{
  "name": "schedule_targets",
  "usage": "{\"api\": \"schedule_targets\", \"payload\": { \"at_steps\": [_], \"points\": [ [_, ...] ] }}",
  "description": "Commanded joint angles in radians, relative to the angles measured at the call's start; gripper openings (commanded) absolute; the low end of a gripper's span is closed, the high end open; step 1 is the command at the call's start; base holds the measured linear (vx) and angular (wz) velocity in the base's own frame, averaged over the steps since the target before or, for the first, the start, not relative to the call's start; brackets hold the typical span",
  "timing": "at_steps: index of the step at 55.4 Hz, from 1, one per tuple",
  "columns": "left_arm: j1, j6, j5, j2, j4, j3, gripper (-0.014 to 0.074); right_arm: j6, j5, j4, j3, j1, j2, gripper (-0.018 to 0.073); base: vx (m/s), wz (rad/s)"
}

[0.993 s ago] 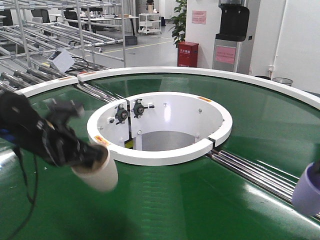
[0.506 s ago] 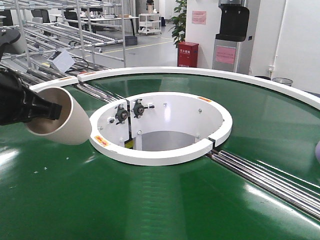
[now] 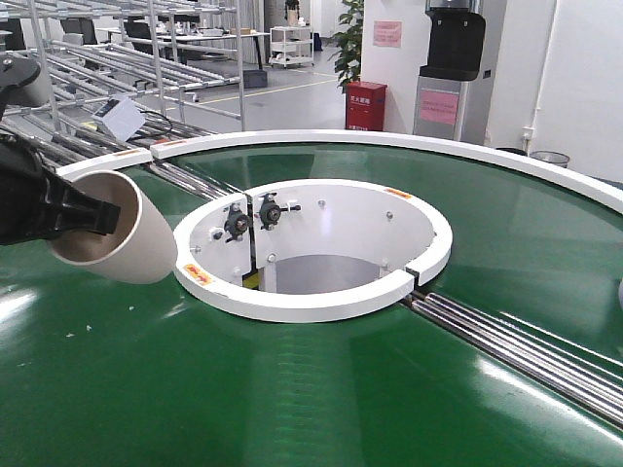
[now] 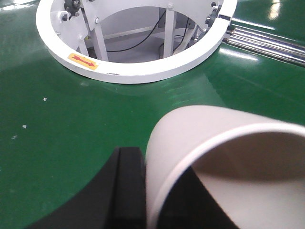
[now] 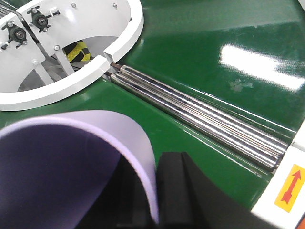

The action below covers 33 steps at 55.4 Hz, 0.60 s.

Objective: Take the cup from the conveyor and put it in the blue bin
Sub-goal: 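Hold both cups while the base drives to the blue bin shelf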

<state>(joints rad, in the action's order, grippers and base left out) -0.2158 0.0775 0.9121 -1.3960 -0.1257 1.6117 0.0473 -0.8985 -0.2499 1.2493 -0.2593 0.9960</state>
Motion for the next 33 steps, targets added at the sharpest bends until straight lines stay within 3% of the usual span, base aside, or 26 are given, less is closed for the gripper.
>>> {"api": "schedule_targets", "payload": {
  "at_steps": [1, 19, 33],
  "points": [
    [-0.004, -0.007, -0.076, 0.036, -0.013, 0.034, -0.0006, 0.007, 0.077, -0.013, 0.031, -0.005, -0.014, -0.0009, 0.0, 0.0],
    [-0.004, -0.007, -0.076, 0.036, -0.014, 0.034, -0.0006, 0.007, 0.077, -0.016, 0.031, -0.005, -0.007, -0.0009, -0.01, -0.04],
    [-0.004, -0.007, -0.076, 0.036, -0.014, 0.034, -0.0006, 0.007, 0.077, -0.021, 0.031, -0.005, 0.037, -0.0009, -0.11, -0.31]
  ]
}}
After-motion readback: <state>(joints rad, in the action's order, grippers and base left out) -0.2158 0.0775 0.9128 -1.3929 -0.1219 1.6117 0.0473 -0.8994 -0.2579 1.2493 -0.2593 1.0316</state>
